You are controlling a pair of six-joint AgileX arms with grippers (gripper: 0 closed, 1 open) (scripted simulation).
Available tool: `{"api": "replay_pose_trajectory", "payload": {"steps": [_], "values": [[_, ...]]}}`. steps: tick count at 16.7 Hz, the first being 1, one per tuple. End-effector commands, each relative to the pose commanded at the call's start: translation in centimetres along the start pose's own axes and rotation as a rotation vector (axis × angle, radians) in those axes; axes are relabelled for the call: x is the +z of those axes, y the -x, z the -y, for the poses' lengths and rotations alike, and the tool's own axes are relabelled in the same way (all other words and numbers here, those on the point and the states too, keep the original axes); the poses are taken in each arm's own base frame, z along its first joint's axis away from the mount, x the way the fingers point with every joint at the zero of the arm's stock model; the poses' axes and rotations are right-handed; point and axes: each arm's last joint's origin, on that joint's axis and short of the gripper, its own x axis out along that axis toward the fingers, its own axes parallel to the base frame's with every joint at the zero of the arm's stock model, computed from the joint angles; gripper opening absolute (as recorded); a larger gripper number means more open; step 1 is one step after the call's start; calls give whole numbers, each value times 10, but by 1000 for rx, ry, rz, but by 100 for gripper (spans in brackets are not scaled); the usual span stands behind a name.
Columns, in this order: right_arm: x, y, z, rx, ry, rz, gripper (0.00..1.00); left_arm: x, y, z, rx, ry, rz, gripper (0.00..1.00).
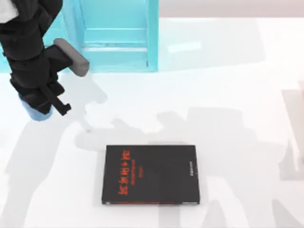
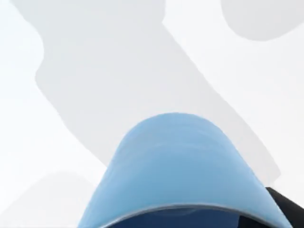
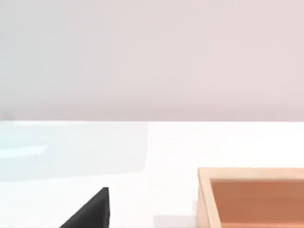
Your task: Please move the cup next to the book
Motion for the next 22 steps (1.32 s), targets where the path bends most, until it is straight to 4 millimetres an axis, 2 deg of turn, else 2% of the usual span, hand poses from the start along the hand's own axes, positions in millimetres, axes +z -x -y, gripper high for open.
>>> {"api": "replay_pose_trajectory", "payload": {"steps": [4,7,13,16,22], "values": [[0,0,0,0,0,0,100,18,5,28,17,171,-11,0],[0,0,0,0,0,0,100,30,5,47,24,368,-30,0],[0,0,0,0,0,0,100,44,4,66,19,754,-1,0],[0,0,0,0,0,0,100,46,3,71,-3,835,19,0],[0,0,0,0,0,0,100,45,2,70,-8,849,19,0]]}}
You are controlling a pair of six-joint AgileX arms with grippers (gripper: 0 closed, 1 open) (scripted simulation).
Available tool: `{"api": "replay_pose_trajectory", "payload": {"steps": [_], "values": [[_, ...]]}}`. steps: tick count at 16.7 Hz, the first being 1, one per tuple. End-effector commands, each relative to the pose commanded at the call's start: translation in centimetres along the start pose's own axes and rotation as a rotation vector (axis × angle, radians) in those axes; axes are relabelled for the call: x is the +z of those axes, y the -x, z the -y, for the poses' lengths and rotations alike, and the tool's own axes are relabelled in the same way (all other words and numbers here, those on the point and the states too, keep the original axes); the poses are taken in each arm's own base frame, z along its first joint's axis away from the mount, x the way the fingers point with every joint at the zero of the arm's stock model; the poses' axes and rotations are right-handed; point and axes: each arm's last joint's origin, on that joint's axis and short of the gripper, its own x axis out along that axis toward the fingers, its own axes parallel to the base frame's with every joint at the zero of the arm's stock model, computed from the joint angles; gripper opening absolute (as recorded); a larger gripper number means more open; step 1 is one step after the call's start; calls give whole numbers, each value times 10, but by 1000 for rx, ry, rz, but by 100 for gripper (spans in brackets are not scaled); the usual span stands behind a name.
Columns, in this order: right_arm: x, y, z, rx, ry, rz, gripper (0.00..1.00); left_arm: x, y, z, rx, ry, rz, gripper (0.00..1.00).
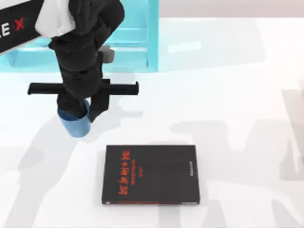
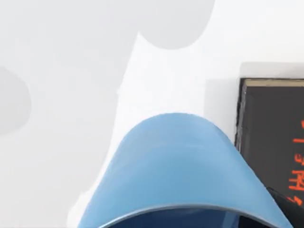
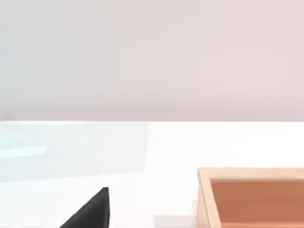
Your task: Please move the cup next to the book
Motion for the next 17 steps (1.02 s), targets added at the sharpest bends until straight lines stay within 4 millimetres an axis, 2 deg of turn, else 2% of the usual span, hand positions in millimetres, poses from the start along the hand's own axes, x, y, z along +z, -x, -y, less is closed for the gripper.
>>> {"api": "replay_pose_trajectory", "payload": {"steps": [3,8,13,17], "values": [[0,0,0,0,0,0,100,1,-11,-3,1,7,-1,0],[0,0,0,0,0,0,100,-1,-58,-6,-3,-1,5,0],[0,0,0,0,0,0,100,-2,-64,-7,-1,-3,1,0],[0,0,0,0,0,0,100,-2,-64,-7,-1,-3,1,30]]}}
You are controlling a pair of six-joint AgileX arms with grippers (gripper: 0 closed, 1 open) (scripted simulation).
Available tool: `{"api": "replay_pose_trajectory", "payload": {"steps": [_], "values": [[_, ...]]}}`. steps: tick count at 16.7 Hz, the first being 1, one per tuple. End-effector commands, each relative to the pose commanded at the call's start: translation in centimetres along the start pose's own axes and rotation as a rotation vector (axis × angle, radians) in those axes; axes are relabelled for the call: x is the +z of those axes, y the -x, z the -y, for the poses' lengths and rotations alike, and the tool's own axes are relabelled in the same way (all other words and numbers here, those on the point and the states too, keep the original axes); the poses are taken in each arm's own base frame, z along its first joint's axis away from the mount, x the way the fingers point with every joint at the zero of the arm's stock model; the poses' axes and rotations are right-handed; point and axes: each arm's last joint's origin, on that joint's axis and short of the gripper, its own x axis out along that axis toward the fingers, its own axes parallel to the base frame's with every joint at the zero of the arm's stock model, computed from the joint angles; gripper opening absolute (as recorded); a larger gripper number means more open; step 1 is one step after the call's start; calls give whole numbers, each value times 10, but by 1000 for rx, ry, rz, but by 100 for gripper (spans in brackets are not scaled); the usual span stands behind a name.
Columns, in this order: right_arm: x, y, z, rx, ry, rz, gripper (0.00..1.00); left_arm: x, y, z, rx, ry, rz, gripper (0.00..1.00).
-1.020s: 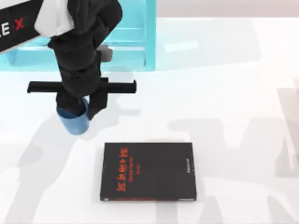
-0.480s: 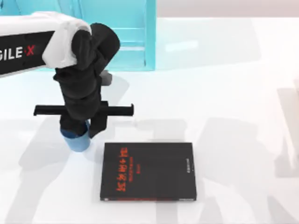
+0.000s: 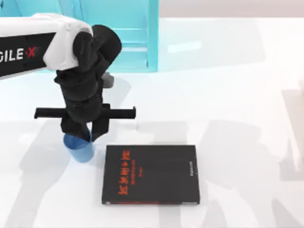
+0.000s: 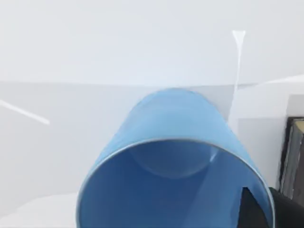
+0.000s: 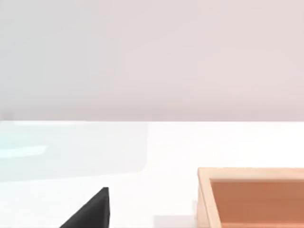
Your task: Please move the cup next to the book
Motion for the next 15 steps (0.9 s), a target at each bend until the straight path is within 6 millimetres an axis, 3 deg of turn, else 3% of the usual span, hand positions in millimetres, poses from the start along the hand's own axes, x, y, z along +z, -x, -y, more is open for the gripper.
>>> {"api": "replay_pose_trajectory", "payload": {"steps": [9,15], "values": [[0,0,0,0,0,0,100,0,0,0,0,0,0,98],[0,0,0,0,0,0,100,0,0,0,0,0,0,100]]}}
